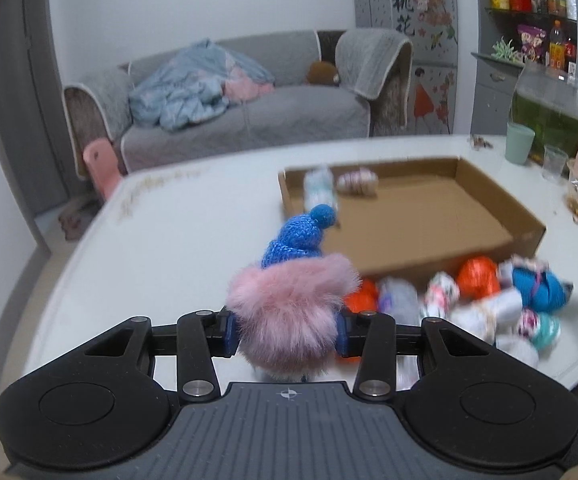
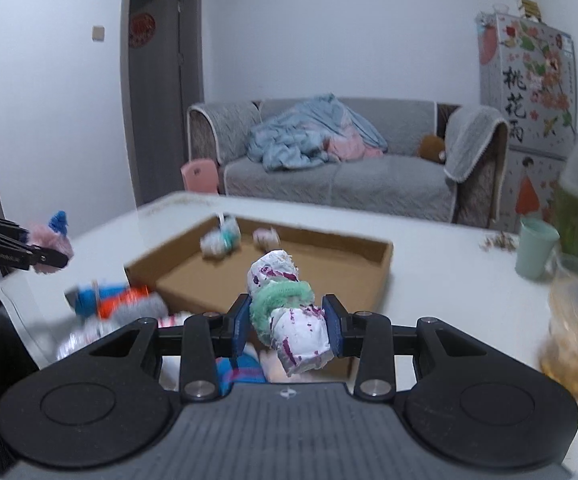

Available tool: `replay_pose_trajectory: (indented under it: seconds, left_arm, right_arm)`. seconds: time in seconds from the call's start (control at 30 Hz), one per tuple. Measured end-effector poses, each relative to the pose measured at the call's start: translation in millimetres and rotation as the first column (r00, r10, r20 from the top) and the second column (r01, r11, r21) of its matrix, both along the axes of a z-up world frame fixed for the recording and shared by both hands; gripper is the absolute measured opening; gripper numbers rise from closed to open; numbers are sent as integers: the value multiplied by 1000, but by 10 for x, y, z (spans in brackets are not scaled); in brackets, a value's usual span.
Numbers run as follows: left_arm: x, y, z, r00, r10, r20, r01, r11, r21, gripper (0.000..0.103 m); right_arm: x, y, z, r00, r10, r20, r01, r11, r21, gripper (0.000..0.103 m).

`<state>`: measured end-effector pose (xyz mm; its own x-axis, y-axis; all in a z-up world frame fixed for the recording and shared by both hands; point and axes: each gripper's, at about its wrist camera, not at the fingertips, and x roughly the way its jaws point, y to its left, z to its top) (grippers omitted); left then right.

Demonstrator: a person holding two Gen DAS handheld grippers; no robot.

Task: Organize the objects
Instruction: 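Carry both bundles into the tray and release them beside the others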

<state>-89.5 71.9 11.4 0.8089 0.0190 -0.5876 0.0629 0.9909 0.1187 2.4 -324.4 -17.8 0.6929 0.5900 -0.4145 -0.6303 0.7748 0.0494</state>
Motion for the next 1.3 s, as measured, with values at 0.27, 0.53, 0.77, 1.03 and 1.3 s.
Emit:
replay_pose_trajectory:
  seconds: [0.27,0.53,0.77,1.03,1.3]
  left_arm:
    - [604,-250,309,997,-59,46,59,998,11,51]
    - [1455,-614,20,992,-120,-40,121,992,26,51]
    - [1955,-673,-488,979,-136,-149,144,989,43,51]
    - [2201,-542,-817,969,-102,-224,105,994,1,51]
    - [2237,-565,-808,973,-69,-220,74,997,13,55]
  right_arm:
    - [494,446,221,997,77,30,-77,997,5,35]
    - [1280,1068,209,990,128,-64,-129,992,-13,35]
    - [1872,1532,-224,977,115,-182,-136,985,-107,35]
    - [2098,1744,-517,953,84,-291,-130,981,-144,35]
    - [2119,1868,-594,938,83,-335,-147,974,-170,36]
